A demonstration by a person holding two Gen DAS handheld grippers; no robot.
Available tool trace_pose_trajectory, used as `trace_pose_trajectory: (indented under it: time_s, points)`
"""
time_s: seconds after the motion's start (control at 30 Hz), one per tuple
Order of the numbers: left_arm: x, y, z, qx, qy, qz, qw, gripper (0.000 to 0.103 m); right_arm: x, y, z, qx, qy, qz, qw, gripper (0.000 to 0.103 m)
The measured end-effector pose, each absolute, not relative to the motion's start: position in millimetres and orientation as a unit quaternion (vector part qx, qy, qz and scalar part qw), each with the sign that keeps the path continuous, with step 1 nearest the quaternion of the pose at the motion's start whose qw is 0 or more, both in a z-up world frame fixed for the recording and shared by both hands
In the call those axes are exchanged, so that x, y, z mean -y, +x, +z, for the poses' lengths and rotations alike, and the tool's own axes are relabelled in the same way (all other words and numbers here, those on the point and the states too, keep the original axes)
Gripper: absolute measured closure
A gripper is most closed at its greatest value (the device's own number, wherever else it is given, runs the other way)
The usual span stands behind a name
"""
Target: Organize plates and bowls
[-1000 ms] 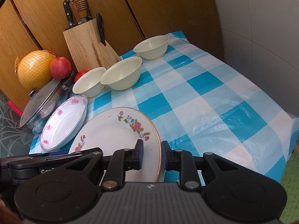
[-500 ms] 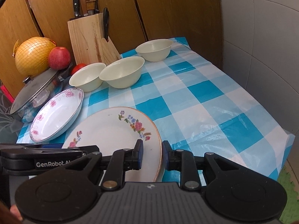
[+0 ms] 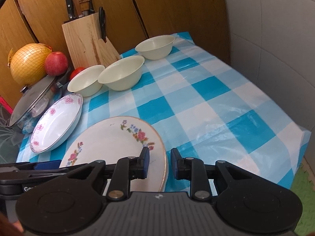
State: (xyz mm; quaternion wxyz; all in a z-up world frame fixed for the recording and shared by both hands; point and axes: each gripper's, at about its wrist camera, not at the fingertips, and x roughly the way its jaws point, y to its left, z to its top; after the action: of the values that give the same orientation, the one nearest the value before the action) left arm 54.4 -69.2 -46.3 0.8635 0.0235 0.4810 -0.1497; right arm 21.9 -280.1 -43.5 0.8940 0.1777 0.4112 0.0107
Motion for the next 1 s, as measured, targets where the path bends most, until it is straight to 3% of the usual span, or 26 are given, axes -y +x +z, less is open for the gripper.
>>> trace_pose_trajectory:
  time_s: [0.2,0.67,1.0]
  points:
    - [72.0,51.9,-48.1,-0.49,0.017,-0.172,0.855,0.023,276.0,20.2,-44.1,-0.411,0.173,0.018,0.895,0.071]
    - [50.0,42.5,-46.7,-0.493,0.005,-0.178,0.852,0.027,258.9,22.0,-41.2,-0.419,0.141,0.028,0.897,0.071]
    - [12.1,38.3,-31.4,-0.475,-0.029,-0.15,0.866,0.022,262.0,29.8,-29.0,-0.395,0.167,0.011,0.903,0.071]
